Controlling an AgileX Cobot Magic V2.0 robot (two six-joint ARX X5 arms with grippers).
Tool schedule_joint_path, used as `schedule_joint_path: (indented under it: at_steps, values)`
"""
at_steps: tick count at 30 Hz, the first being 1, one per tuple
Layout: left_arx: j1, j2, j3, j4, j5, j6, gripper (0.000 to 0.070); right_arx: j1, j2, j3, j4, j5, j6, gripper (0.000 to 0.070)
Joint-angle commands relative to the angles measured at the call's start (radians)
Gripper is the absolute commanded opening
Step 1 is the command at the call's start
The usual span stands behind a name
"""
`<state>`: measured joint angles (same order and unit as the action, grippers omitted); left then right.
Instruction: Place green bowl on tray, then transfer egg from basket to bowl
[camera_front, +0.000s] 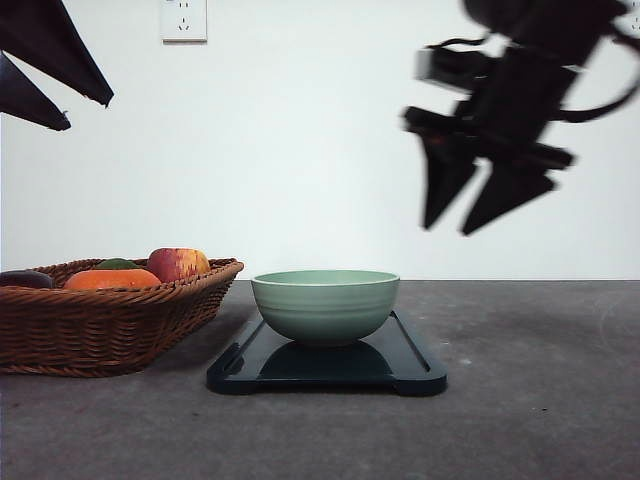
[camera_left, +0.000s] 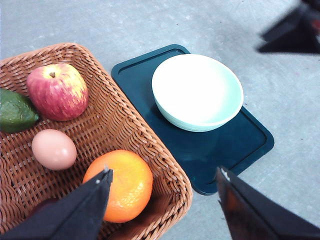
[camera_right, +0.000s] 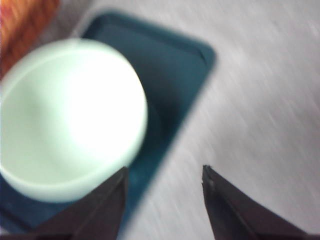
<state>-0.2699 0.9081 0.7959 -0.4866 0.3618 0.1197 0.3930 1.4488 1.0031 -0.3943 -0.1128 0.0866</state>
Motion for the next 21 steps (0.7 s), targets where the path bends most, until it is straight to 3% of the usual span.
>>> schedule_joint_path:
  at_steps: [1, 6, 10, 13, 21]
  values:
    - [-0.004, 0.007, 0.019, 0.008, 0.002, -0.021, 0.0425, -0.014, -0.042, -0.026, 0.020, 0.016, -0.031, 0.0289]
    - [-0.004, 0.008, 0.019, 0.009, -0.032, -0.075, 0.0424, -0.091, -0.175, -0.101, -0.010, 0.025, -0.040, 0.0289]
    - [-0.012, 0.018, 0.019, 0.021, -0.182, -0.166, 0.0421, -0.138, -0.236, -0.101, -0.065, 0.024, -0.043, 0.0289]
    - [-0.014, 0.048, 0.031, 0.030, -0.239, -0.198, 0.0421, -0.148, -0.256, -0.101, -0.082, 0.023, -0.043, 0.0289]
    - [-0.029, 0.252, 0.188, -0.078, -0.260, -0.215, 0.0421, -0.147, -0.261, -0.101, -0.102, 0.008, -0.042, 0.0289]
